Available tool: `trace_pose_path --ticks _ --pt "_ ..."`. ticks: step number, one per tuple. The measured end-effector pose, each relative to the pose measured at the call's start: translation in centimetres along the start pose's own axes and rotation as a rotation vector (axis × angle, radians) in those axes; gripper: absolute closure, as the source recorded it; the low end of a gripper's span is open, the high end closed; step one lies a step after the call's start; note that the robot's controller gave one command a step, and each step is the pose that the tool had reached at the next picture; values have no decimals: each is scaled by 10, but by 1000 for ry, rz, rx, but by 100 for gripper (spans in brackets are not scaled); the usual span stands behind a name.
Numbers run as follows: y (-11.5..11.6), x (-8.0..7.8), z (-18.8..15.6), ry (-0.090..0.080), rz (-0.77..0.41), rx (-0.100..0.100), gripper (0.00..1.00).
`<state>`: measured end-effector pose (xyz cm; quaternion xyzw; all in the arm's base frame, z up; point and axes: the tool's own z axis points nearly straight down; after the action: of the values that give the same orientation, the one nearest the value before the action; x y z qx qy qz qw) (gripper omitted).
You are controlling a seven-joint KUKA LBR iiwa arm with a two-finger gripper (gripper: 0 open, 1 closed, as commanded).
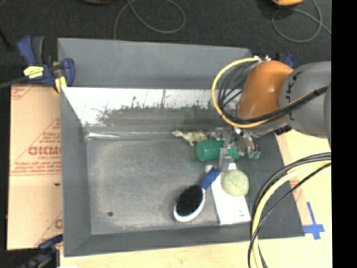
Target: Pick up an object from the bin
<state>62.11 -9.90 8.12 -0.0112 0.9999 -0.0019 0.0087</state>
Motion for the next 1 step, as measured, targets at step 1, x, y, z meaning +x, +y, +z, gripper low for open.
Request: trace_pose_path --ticks 1 --pt "0 0 -3 0 0 0 100"
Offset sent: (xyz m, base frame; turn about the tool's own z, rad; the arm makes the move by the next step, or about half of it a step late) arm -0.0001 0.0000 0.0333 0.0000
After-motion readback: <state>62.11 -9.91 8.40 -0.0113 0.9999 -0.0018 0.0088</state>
